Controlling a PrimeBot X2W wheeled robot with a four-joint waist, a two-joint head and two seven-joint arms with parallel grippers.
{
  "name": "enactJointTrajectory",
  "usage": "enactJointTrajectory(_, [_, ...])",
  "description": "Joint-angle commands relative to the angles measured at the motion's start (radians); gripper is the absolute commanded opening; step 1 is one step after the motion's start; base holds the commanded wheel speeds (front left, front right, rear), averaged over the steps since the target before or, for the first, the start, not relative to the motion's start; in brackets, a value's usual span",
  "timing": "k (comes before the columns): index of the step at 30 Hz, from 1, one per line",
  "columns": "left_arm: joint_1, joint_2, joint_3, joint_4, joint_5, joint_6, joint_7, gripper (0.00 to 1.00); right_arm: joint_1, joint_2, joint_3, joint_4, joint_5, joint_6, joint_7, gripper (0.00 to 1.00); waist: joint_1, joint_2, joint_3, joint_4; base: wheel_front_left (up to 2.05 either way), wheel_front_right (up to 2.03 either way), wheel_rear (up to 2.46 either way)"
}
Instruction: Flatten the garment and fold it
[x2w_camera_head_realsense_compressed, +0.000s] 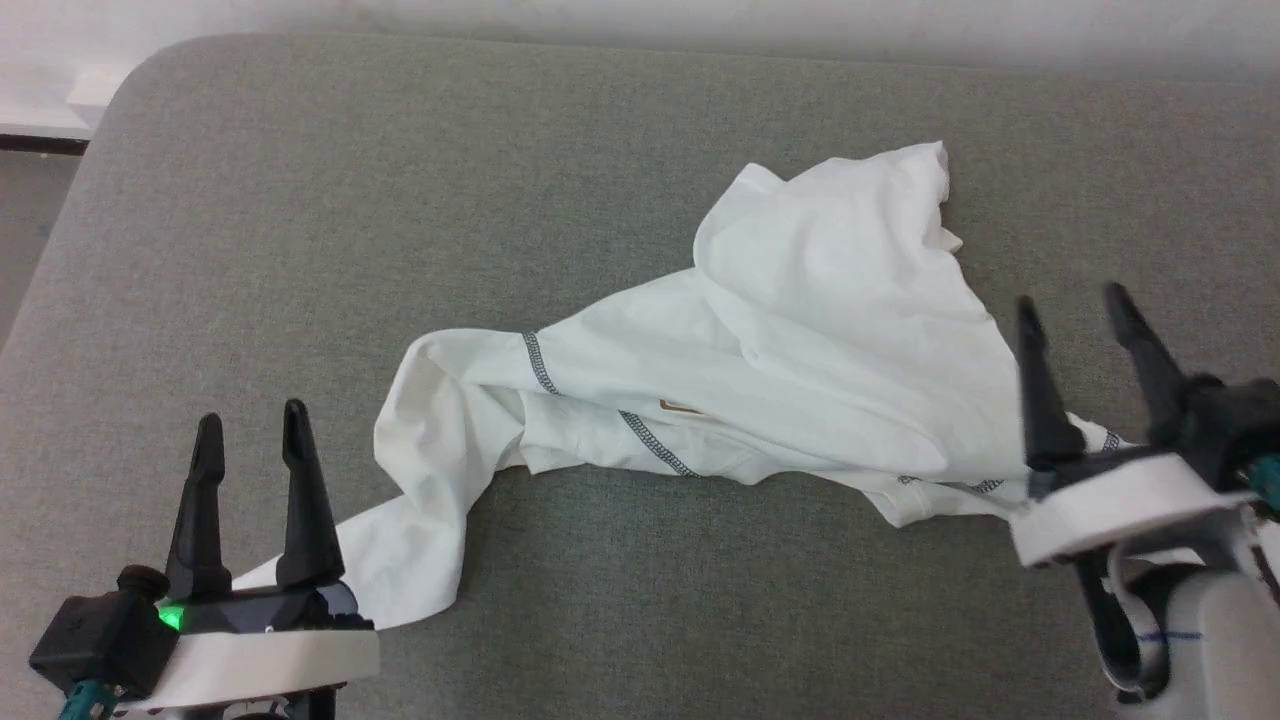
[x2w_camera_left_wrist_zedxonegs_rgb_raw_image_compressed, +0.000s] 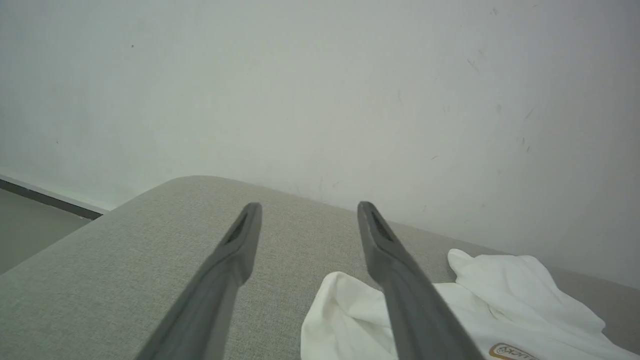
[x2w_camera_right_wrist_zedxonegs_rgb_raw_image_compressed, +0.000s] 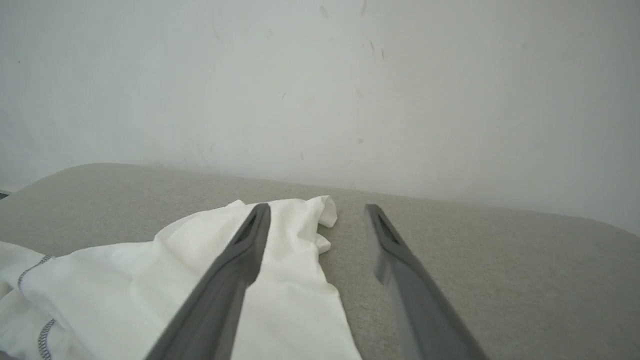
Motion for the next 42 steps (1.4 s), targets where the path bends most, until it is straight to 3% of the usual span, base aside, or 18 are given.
enactJointTrajectory(1, [-0.021,-0.007,0.004,0.011,0.008,-0.01,-0.005,1.0,-0.057,0.002,0.057,0.002,-0.012,-0.001,0.045,1.0,0.0001,0.0,0.006,0.006,0.0,0.0,0.0])
enactJointTrajectory(10, [-0.056,-0.014,-0.027,0.052,-0.014,-0.02,-0.005,1.0,-0.317,0.002,0.343,0.178,-0.028,-0.001,0.337,1.0,0.0001,0.0,0.043,0.042,0.0,0.0,0.0])
enactJointTrajectory(19, [-0.086,-0.014,-0.057,0.088,-0.046,-0.015,-0.005,1.0,-0.456,0.002,0.414,0.44,-0.108,-0.001,0.476,1.0,0.0001,0.0,0.081,0.105,0.0,0.0,0.0])
enactJointTrajectory(20, [-0.088,-0.014,-0.059,0.09,-0.048,-0.014,-0.005,1.0,-0.464,0.002,0.406,0.46,-0.115,-0.001,0.48,0.84,0.0001,0.0,0.083,0.11,0.0,0.0,0.0])
enactJointTrajectory(21, [-0.09,-0.014,-0.061,0.093,-0.051,-0.013,-0.005,1.0,-0.47,0.002,0.395,0.475,-0.12,-0.001,0.481,0.48,0.0001,0.0,0.086,0.114,0.0,0.0,0.0])
enactJointTrajectory(22, [-0.091,-0.014,-0.062,0.094,-0.053,-0.012,-0.005,1.0,-0.475,0.002,0.387,0.488,-0.126,-0.001,0.48,0.04,0.0001,0.0,0.088,0.117,0.0,0.0,0.0])
enactJointTrajectory(23, [-0.092,-0.014,-0.063,0.096,-0.055,-0.011,-0.005,1.0,-0.479,0.002,0.379,0.496,-0.127,-0.001,0.476,0.0,0.0001,0.0,0.089,0.118,0.0,0.0,0.0])
enactJointTrajectory(32, [-0.091,-0.014,-0.061,0.11,-0.055,-0.009,-0.005,1.0,-0.535,0.002,0.31,0.461,-0.08,-0.001,0.417,0.0,0.0001,0.0,0.074,0.091,0.0,0.0,0.0])
enactJointTrajectory(35, [-0.092,-0.014,-0.063,0.11,-0.053,-0.011,-0.005,1.0,-0.595,-0.006,0.239,0.428,-0.136,-0.001,0.409,0.0,0.0001,0.0,0.072,0.08,0.0,0.0,0.0])
enactJointTrajectory(42, [-0.113,-0.014,-0.086,0.117,-0.062,-0.022,-0.005,1.0,-0.698,-0.14,0.13,0.409,-0.239,-0.001,0.466,0.0,0.0001,0.0,0.104,0.101,0.0,0.0,0.0])
